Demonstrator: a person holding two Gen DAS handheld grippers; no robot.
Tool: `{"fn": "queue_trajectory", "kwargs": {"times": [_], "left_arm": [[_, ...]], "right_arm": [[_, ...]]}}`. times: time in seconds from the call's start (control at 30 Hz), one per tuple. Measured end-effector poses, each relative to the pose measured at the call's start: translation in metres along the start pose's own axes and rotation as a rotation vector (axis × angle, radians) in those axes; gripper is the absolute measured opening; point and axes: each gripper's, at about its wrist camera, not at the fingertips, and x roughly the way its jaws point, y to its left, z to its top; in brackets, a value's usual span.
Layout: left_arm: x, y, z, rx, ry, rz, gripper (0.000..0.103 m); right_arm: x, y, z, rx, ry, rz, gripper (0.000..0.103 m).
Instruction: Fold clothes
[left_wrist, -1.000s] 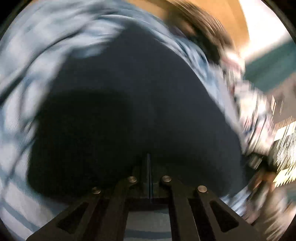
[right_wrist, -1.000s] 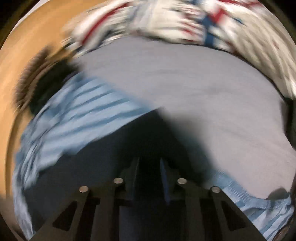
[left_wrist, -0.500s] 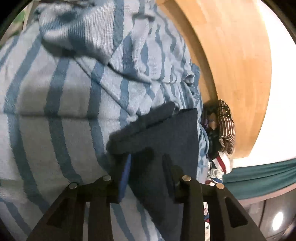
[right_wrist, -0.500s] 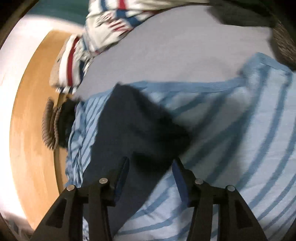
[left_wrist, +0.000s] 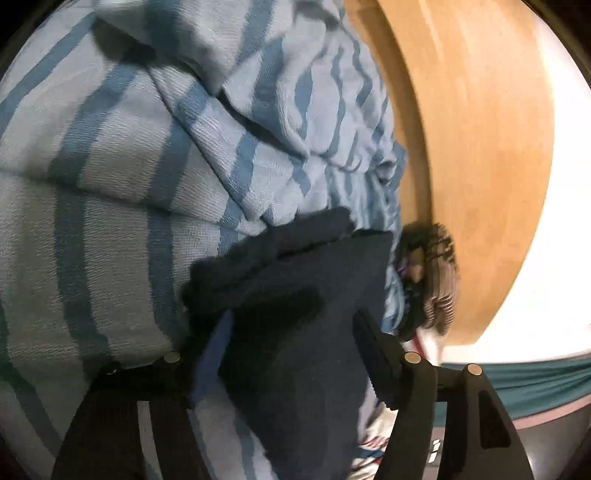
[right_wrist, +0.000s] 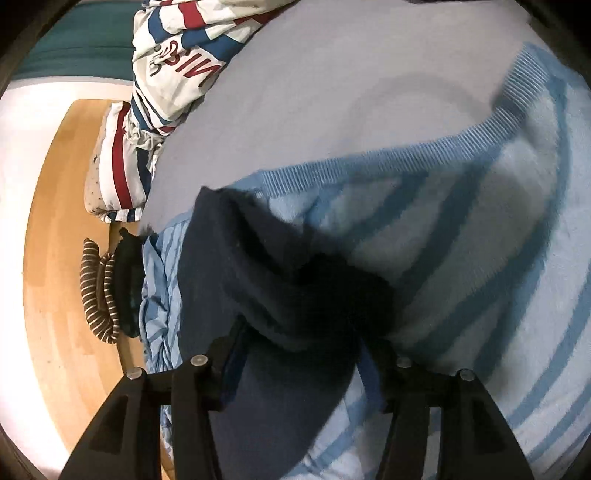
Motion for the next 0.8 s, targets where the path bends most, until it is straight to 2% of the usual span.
{"fn": "queue_trajectory", "kwargs": {"times": [0.03,0.13,0.23,0.3,0.37,0.4,0.43,0.47,0.53,0.57,0.6,0.63,0.7,0.77,0.8], "left_arm": [[-0.005,0.002,0.001,-0.025,-0.002,0.014,0.068],[-0.025,0.010,-0.004,-0.126,-0.046,0.127,0.068],[-0.005,0.014,-0.001,-0.078,0.047,0.059,0.068],[0.025,0.016,0.008,-0.047,0.169,-0.004,0.068],[0.039,0.019,0.017,-0.037,0.215,-0.012,0.066],[0.040,0.022,0.022,-0.046,0.219,-0.022,0.060],[0.041,0.025,0.026,-0.055,0.223,-0.031,0.036],[0.043,0.030,0.030,-0.073,0.237,-0.038,0.020],[0.046,0.038,0.038,-0.100,0.268,-0.049,0.014],[0.046,0.035,0.040,-0.071,0.268,-0.039,0.013],[0.044,0.030,0.042,-0.031,0.264,-0.021,0.012],[0.042,0.023,0.044,0.029,0.251,0.008,0.012],[0.039,0.015,0.045,0.098,0.235,0.038,0.012],[0.041,0.020,0.046,0.093,0.240,0.036,0.012],[0.041,0.024,0.046,0.074,0.242,0.028,0.012]], "right_arm": [[0.002,0.002,0.002,-0.006,-0.002,-0.004,0.047],[0.003,0.009,0.002,-0.060,0.001,-0.030,0.046],[0.003,0.007,0.002,-0.079,0.002,-0.024,0.048],[0.000,0.003,0.002,-0.069,-0.008,-0.011,0.049],[-0.004,-0.002,0.002,-0.059,-0.019,0.003,0.049],[-0.006,-0.004,0.002,-0.053,-0.025,0.010,0.049],[-0.007,-0.006,0.002,-0.048,-0.030,0.017,0.050],[-0.007,-0.006,0.002,-0.063,-0.033,0.014,0.050],[-0.004,-0.006,0.003,-0.069,-0.035,0.015,0.047],[-0.003,-0.004,0.005,-0.076,-0.034,0.013,0.045],[-0.003,-0.002,0.007,-0.083,-0.032,0.011,0.035],[-0.005,0.002,0.010,-0.103,-0.040,-0.005,0.032],[-0.021,0.019,0.012,-0.194,-0.106,-0.045,0.029],[-0.035,0.036,0.014,-0.285,-0.189,-0.095,0.029],[-0.040,0.037,0.018,-0.289,-0.236,-0.136,0.023]]}}
